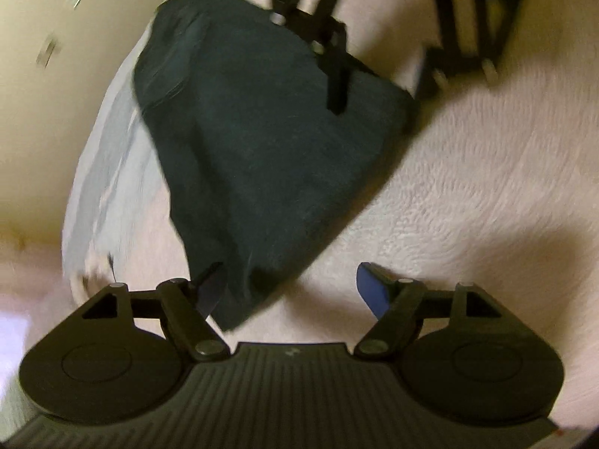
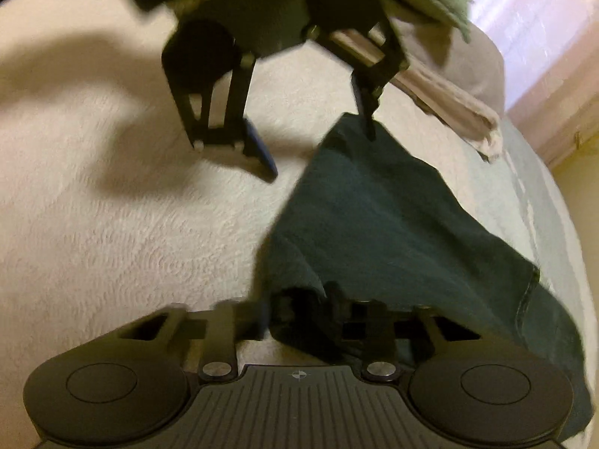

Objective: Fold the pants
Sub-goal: 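Grasp the jeans hem with the right gripper and lift it up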

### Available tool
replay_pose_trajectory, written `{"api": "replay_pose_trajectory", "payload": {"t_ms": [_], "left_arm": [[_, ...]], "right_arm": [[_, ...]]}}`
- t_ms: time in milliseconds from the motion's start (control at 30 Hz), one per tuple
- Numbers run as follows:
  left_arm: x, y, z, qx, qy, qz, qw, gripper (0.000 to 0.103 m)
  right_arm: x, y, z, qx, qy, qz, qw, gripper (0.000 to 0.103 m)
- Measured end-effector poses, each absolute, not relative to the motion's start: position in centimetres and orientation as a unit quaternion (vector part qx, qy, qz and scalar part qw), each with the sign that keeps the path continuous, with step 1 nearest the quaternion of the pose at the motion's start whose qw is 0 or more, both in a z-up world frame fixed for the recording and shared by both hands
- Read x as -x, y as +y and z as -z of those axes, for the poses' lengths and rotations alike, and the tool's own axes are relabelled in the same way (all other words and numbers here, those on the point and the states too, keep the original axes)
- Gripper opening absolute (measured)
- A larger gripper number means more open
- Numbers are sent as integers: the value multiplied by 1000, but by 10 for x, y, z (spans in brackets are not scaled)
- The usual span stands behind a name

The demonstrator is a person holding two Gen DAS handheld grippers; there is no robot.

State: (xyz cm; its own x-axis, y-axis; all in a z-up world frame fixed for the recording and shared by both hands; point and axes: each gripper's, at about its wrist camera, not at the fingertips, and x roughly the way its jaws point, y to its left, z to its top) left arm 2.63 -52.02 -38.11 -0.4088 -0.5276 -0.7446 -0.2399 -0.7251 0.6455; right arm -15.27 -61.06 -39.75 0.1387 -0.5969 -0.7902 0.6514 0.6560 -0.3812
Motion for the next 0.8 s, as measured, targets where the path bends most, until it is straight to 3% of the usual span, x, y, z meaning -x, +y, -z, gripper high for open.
{"api": "replay_pose_trajectory", "payload": {"t_ms": [167,267,300,333,400,600,800], "left_arm": [[-18,-537,396,-523,-432,732,59,74],[-12,-550,395,-536,-439,720,53,44],[-9,-554,393,-543,-437,715,57,26],[-7,-558,390,-549,-433,712,59,16],[-2,-561,375,-552,-421,717,60,9],[2,-531,304,-546,-390,736,91,5],[-3,-432,236,-571,-324,749,91,0]], "right_arm": [[172,-615,365,-71,472,414,775,8],[181,-614,340,-81,452,413,787,7],[184,-612,331,-84,447,412,790,7],[186,-612,321,-87,444,410,792,7],[192,-600,301,-85,438,397,802,7],[204,-545,238,-95,427,351,828,7],[219,-460,203,-118,449,316,827,7]]}}
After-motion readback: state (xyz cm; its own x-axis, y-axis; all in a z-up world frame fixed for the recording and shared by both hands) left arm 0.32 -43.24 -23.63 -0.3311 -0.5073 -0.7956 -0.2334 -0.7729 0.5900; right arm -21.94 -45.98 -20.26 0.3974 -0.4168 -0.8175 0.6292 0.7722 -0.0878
